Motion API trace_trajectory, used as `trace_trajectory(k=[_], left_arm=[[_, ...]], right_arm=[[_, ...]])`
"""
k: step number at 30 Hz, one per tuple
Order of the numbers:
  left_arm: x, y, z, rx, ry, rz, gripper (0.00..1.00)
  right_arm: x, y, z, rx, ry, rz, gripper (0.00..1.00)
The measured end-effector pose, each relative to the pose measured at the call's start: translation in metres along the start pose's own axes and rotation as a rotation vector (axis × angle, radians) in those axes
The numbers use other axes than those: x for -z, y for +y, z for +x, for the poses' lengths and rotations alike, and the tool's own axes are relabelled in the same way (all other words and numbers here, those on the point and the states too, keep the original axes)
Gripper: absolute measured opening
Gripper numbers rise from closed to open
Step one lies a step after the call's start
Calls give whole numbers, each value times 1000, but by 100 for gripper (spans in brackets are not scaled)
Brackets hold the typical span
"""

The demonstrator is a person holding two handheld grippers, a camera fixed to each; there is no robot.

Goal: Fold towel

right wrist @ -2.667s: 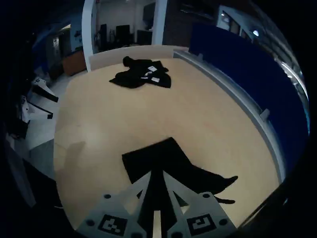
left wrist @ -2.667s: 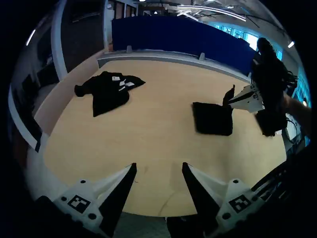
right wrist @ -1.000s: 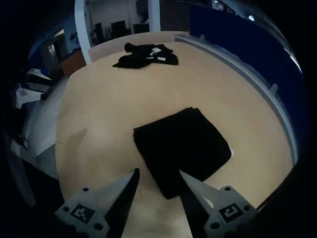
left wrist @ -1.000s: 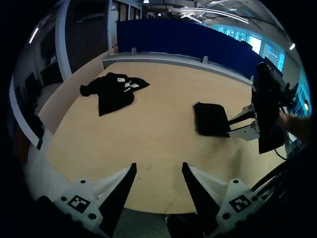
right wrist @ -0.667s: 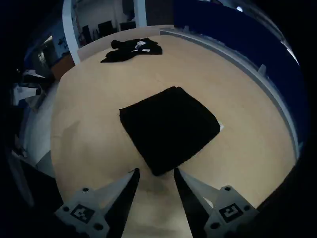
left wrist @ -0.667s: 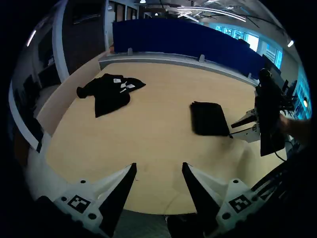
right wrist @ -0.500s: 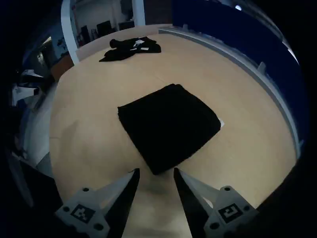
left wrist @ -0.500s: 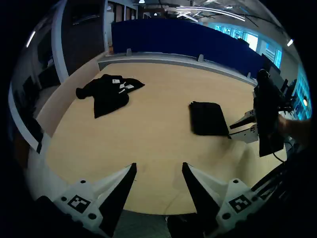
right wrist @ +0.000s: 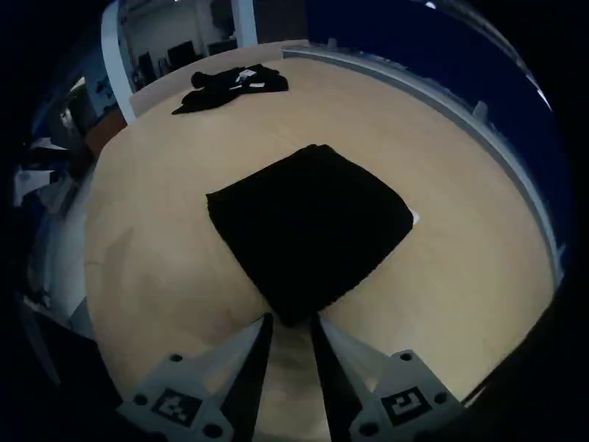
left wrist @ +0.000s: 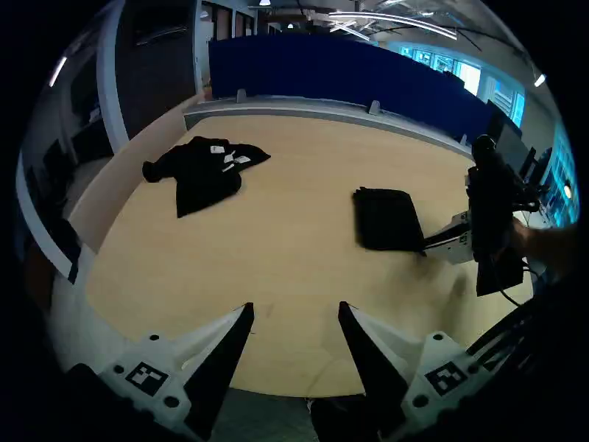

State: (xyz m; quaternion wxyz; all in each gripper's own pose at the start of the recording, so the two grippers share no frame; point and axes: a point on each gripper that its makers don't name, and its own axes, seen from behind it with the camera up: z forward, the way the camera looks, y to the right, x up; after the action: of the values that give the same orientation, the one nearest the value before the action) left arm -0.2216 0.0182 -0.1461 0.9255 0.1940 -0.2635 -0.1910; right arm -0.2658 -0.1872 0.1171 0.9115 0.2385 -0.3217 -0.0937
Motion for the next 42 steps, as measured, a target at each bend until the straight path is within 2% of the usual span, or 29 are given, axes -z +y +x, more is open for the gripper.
trace_trajectory(k=[9, 13, 20, 25, 35, 42], left_arm=[[1, 1, -1, -4, -1, 0, 84], [1, 1, 1, -7, 0, -2, 85], [1, 3, 7, -15, 10, -10, 84], [0, 6, 15, -19, 23, -19, 84], [-4, 18, 35, -33, 68, -47, 84], [-5, 25, 45, -44, 89, -61, 84]], right_arm=[[-3, 7, 1, 2, 1, -29, 9], [-2, 8, 3, 0, 6, -27, 4], [9, 8, 17, 21, 42, -30, 3], [30, 11, 51, 48, 100, -39, 3], [91, 20, 140, 120, 222, -64, 3], [122, 22, 167, 169, 265, -85, 3]])
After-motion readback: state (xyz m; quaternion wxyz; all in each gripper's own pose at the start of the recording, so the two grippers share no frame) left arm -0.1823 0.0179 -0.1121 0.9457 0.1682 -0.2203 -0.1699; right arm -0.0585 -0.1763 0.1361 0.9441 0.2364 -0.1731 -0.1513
